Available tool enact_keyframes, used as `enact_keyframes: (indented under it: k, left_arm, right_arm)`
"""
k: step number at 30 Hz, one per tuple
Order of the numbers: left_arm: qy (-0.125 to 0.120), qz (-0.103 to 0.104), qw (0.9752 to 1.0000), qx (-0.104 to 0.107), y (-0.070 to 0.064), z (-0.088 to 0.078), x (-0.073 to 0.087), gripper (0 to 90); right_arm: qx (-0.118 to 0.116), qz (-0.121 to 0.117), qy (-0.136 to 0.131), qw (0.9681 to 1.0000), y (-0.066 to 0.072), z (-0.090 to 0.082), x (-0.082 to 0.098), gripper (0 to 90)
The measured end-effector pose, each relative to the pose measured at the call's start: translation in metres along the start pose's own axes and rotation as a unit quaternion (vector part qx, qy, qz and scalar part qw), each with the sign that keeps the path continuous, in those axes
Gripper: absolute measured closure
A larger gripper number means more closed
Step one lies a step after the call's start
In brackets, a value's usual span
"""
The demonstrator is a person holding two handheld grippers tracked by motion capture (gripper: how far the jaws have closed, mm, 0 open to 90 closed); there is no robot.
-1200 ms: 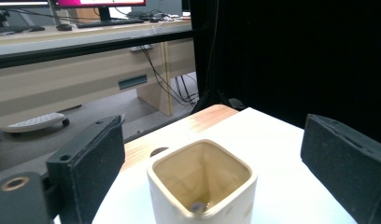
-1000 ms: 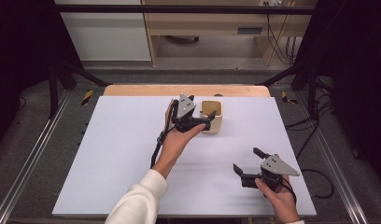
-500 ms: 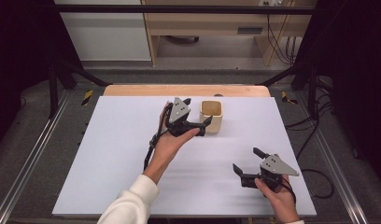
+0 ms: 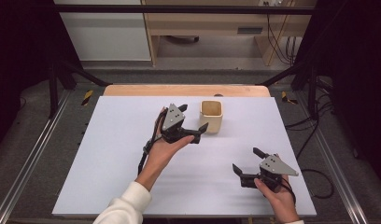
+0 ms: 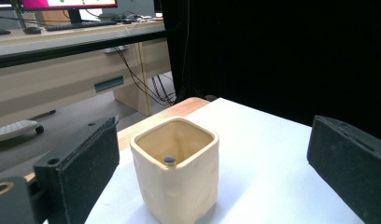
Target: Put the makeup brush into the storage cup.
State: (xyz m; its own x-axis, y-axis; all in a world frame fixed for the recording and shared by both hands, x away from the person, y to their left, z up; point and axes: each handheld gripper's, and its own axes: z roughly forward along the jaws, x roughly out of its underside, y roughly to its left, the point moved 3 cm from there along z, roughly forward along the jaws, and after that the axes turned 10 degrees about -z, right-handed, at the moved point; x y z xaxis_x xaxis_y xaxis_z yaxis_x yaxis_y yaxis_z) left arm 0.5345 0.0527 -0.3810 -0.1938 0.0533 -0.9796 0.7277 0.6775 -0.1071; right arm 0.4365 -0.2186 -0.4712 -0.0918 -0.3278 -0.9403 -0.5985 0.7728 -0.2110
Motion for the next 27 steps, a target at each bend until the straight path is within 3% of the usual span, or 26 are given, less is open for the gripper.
enact_keyframes:
  k: [12,16,27]
  left_arm:
    - [0.000,-0.001,1.0000,-0.001,0.006,-0.015,0.009,1.9]
    - [-0.008,-0.012,0.9999,0.001,0.009,-0.021,0.011,1.9]
    - [-0.007,-0.007,1.0000,-0.001,0.017,-0.034,0.019,1.9]
  right_arm:
    - [0.000,-0.002,0.001,1.0000,0.000,0.000,0.000,3.6]
    - [0.000,-0.002,0.002,1.0000,0.000,0.000,0.000,3.6]
    - [0.001,-0.004,0.004,1.0000,0.001,0.001,0.001,3.6]
